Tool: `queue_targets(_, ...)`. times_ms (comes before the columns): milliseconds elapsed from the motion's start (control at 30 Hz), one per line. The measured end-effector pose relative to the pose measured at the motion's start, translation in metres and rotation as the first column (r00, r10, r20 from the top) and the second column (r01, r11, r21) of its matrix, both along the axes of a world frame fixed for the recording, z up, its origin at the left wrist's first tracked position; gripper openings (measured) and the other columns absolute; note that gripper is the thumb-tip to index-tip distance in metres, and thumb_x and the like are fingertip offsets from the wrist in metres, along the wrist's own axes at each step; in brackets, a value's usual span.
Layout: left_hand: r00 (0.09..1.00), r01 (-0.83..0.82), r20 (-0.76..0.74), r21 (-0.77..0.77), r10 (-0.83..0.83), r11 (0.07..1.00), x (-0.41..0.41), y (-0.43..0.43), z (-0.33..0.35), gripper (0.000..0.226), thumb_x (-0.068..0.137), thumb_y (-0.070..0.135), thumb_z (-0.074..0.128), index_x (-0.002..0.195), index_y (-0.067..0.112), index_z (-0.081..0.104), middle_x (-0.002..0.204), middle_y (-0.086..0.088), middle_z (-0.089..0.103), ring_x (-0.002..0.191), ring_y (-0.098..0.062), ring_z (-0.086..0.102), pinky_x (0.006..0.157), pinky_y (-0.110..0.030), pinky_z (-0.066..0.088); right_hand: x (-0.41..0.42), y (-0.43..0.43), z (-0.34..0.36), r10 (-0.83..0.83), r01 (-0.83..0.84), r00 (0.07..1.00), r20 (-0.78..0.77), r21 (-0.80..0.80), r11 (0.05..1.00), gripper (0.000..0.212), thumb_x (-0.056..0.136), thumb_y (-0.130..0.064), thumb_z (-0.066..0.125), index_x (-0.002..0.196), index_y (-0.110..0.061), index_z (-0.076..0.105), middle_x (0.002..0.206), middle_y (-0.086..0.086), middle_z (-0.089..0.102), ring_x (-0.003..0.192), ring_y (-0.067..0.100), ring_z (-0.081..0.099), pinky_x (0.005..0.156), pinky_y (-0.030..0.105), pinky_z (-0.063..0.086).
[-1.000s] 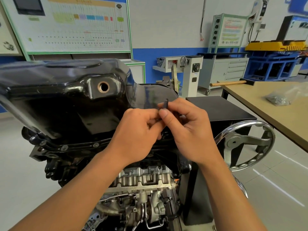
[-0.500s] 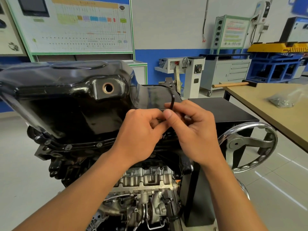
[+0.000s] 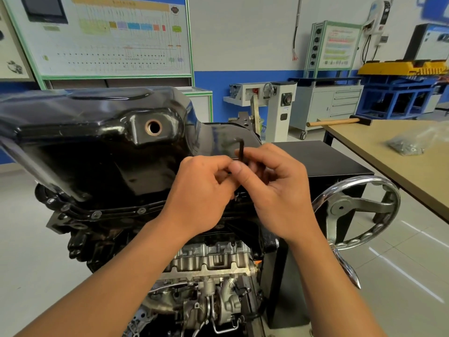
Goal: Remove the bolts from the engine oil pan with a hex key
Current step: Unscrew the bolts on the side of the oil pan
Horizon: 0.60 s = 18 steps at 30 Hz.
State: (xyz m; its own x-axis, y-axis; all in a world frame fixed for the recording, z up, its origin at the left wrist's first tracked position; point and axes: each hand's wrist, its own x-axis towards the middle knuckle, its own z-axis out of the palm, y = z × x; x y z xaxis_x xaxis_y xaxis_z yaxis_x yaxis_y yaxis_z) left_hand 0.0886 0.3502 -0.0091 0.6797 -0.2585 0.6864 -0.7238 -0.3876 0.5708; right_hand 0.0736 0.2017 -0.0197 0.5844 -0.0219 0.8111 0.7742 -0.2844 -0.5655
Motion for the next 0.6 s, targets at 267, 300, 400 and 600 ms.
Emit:
queue_targets(267, 0.995, 0.071, -0.076, 0.087, -0.064, 0.994, 0.001, 0.003, -0.001, 0.016, 0.088, 0.041, 0.063, 0.080, 0.029, 0.069, 0.057, 0.008, 0.063, 0.044, -0.011, 0.052, 0.045, -0.023, 0.042, 0.002, -0.006, 0.003, 0.019, -0.018, 0.999, 0.028, -0.044, 0.999, 0.010, 0.093, -0.010, 0.068, 0.090, -0.018, 0.073, 0.075, 0.005, 0.059, 0.072, 0.011, 0.055, 0.068, 0.019, 0.042)
queue_targets(300, 0.994, 0.090, -0.077, 0.096, -0.083, 0.991, 0.001, 0.005, -0.001, 0.016, 0.091, 0.039, 0.061, 0.082, 0.030, 0.071, 0.060, 0.007, 0.065, 0.047, -0.011, 0.056, 0.048, -0.021, 0.045, 0.001, -0.006, 0.003, 0.036, -0.033, 0.999, 0.026, -0.080, 0.996, 0.012, 0.095, -0.009, 0.065, 0.092, -0.016, 0.073, 0.077, 0.006, 0.060, 0.074, 0.011, 0.056, 0.070, 0.018, 0.043)
queue_targets(400, 0.997, 0.065, -0.034, 0.035, -0.064, 0.997, 0.000, 0.004, -0.001, 0.016, 0.093, 0.027, 0.066, 0.079, 0.025, 0.073, 0.056, 0.006, 0.064, 0.047, -0.009, 0.057, 0.051, -0.014, 0.044, 0.001, -0.004, 0.002, 0.083, -0.083, 0.997, -0.006, -0.115, 0.990, 0.016, 0.099, -0.008, 0.057, 0.100, -0.008, 0.073, 0.085, 0.009, 0.062, 0.083, 0.012, 0.060, 0.074, 0.016, 0.046)
queue_targets(600, 0.998, -0.052, 0.025, -0.051, 0.054, 0.997, 0.005, -0.004, -0.003, 0.029, 0.080, 0.022, 0.078, 0.061, 0.022, 0.057, 0.046, 0.008, 0.048, 0.043, -0.006, 0.037, 0.045, -0.018, 0.036, 0.002, -0.004, 0.000, -0.021, 0.021, 0.999, 0.024, 0.021, 1.000, 0.005, 0.083, -0.015, 0.079, 0.087, -0.012, 0.077, 0.070, 0.005, 0.058, 0.066, 0.014, 0.051, 0.062, 0.022, 0.041)
